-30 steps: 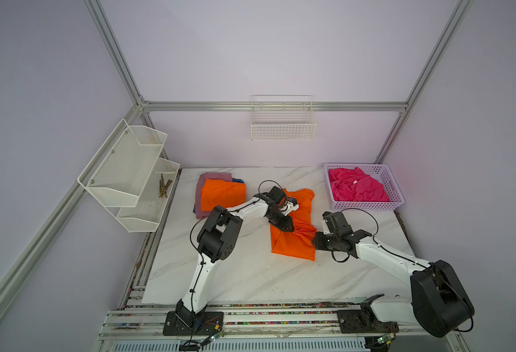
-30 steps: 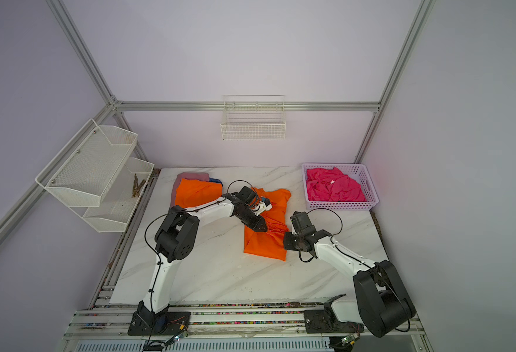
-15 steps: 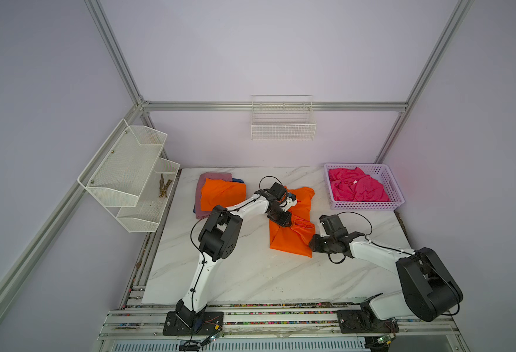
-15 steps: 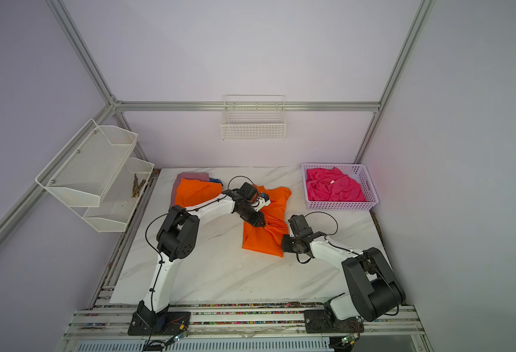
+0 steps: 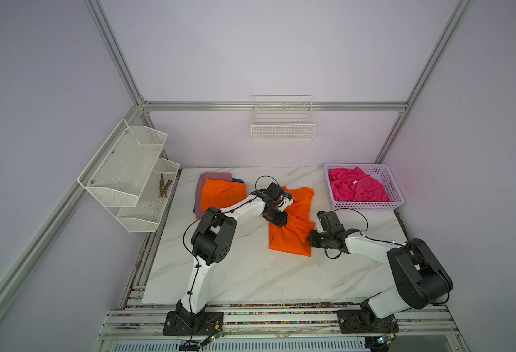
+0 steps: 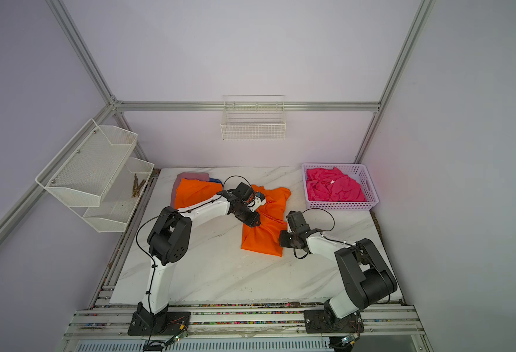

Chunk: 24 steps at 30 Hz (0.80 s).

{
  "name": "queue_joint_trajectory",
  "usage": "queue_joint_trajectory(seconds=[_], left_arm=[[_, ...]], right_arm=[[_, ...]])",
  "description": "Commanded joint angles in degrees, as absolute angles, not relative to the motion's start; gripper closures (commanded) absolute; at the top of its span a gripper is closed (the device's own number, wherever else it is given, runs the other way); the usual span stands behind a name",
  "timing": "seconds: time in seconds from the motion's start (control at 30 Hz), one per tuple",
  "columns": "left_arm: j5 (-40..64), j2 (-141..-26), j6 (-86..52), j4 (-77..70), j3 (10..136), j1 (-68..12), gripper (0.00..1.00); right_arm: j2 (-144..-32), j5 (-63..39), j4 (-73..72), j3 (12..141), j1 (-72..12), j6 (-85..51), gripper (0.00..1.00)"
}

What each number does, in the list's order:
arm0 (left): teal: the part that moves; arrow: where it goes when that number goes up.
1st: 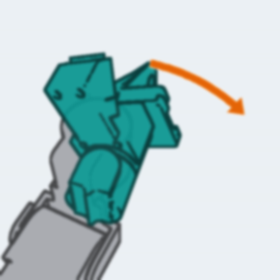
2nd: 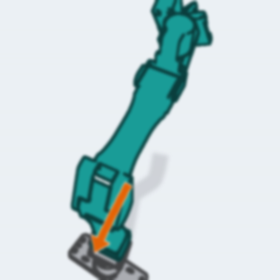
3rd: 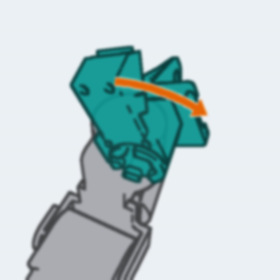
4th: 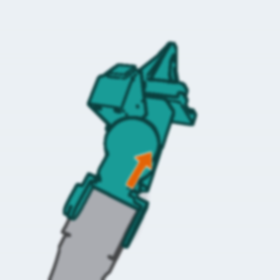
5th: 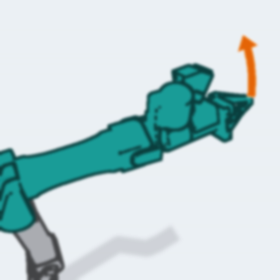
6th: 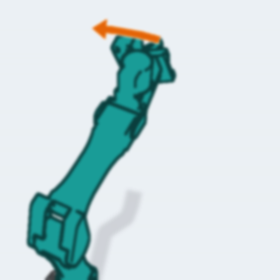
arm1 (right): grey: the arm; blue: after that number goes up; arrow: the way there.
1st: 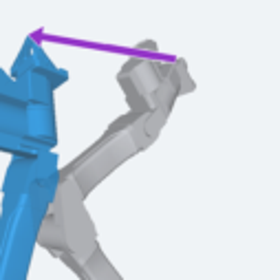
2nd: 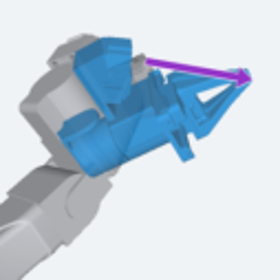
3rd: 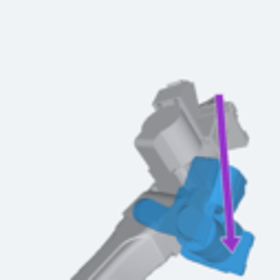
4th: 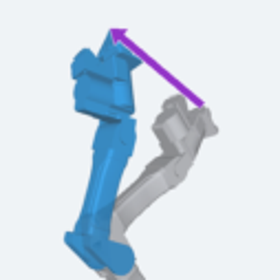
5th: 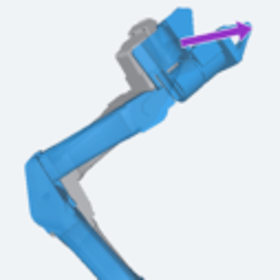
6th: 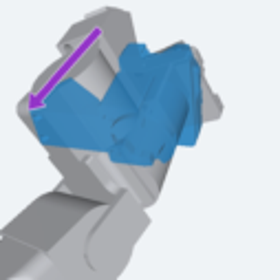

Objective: Fold and stack t-shirts
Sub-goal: Smooth out the T-shirt at the center of the board.

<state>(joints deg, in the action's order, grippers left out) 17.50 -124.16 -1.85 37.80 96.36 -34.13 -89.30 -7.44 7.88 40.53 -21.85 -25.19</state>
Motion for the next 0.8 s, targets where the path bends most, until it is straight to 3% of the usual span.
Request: queue_joint_trajectory(seconds=[0.0, 0.57, 0.6, 0.7, 0.73, 0.77], left_arm=[[16.0, -119.9, -1.3, 35.9, 93.2, -33.8, 0.7], [15.0, -122.4, -2.4, 35.1, 92.8, -33.1, 0.7], [15.4, -122.5, -2.5, 35.0, 92.7, -33.0, 0.71], [14.8, -122.1, -2.9, 34.7, 91.4, -33.0, 0.72], [14.5, -121.7, -3.0, 34.4, 90.7, -33.0, 0.73], [13.8, -121.1, -3.3, 34.1, 90.0, -33.0, 0.74]], right_arm=[[-91.6, -6.1, 6.4, 42.9, -21.3, -24.4, 0.61], [-98.3, -8.8, 7.5, 48.4, -19.9, -22.1, 0.62], [-98.6, -9.2, 7.6, 48.3, -19.9, -22.1, 0.66], [-99.0, -9.8, 7.5, 48.1, -19.9, -21.9, 0.94], [-99.0, -9.7, 7.5, 48.1, -19.9, -21.8, 1.0], [-99.1, -9.8, 7.6, 48.2, -19.8, -21.6, 1.0]])
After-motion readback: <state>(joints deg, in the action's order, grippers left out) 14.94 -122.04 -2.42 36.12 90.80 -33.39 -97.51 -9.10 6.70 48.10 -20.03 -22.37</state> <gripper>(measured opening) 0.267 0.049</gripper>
